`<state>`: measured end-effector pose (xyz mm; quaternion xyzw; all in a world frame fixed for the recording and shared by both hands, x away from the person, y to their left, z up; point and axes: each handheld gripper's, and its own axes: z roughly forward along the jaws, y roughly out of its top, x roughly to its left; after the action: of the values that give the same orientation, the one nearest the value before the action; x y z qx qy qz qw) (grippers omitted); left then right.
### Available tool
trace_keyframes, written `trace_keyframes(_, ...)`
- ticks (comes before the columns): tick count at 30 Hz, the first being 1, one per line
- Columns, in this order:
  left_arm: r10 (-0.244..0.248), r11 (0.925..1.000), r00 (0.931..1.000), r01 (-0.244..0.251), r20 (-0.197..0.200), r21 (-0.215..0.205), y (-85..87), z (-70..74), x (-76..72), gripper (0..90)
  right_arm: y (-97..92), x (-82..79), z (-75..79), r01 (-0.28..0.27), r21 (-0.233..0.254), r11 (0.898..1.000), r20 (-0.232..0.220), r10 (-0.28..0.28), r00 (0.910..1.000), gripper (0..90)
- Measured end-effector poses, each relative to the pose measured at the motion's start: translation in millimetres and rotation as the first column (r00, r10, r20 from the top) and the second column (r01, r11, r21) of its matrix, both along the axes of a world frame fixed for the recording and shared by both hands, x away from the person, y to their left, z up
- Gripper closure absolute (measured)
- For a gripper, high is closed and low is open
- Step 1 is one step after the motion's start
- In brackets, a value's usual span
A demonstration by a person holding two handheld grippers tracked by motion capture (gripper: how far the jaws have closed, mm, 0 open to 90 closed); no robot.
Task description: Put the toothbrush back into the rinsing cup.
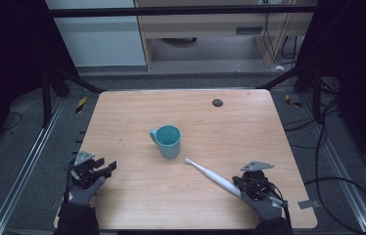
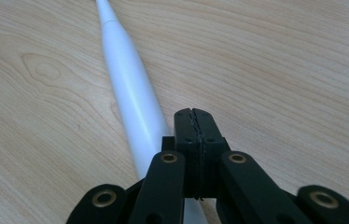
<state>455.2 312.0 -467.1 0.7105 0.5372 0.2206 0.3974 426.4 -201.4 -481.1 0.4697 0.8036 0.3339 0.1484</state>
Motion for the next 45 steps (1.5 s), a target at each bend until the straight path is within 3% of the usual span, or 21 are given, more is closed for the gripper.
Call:
trace_keyframes(10, -0.007, 1.0, 1.0, 0.007, 0.001, 0.001, -0.4, -1.3, 0.2, 43.1, -5.4, 1.5, 2.3, 0.019, 0.001, 1.0, 0.005, -0.019, 0.9998, 89.2)
trace_keyframes(16, -0.012, 0.9999, 0.9999, 0.012, -0.004, -0.008, -0.6, -1.4, 1.3, 44.4, -7.4, 5.9, 9.3, 0.017, 0.012, 1.0, 0.033, -0.017, 0.9993, 85.2)
trace_keyframes(22, -0.01, 0.9999, 0.9998, 0.01, -0.015, 0.007, -2.2, -1.3, 1.8, 45.5, -6.1, 11.1, 26.2, 0.003, 0.012, 1.0, 0.072, -0.004, 0.9974, 72.5)
trace_keyframes(30, -0.005, 0.9994, 0.9998, 0.005, -0.021, 0.034, -2.2, -1.3, 3.4, 46.8, -8.2, 19.9, 42.7, 0.0, 0.014, 1.0, 0.059, -0.001, 0.9983, 52.3)
trace_keyframes(36, -0.002, 0.9993, 0.9999, 0.002, -0.014, 0.036, -0.9, -0.3, 2.3, 46.7, 1.5, 22.0, 53.0, -0.045, -0.018, 0.999, 0.05, 0.046, 0.9977, 43.2)
trace_keyframes(41, 0.0, 0.9993, 0.9999, 0.001, -0.013, 0.038, -0.3, 0.3, 1.6, 46.4, 19.2, 24.2, 58.3, -0.097, -0.067, 0.993, 0.042, 0.1, 0.9941, 43.3)
trace_keyframes(45, 0.001, 0.9994, 0.9999, 0.0, -0.014, 0.036, 0.9, 0.0, 1.8, 46.1, 33.1, 29.5, 56.3, -0.134, -0.103, 0.986, 0.009, 0.136, 0.9907, 42.9)
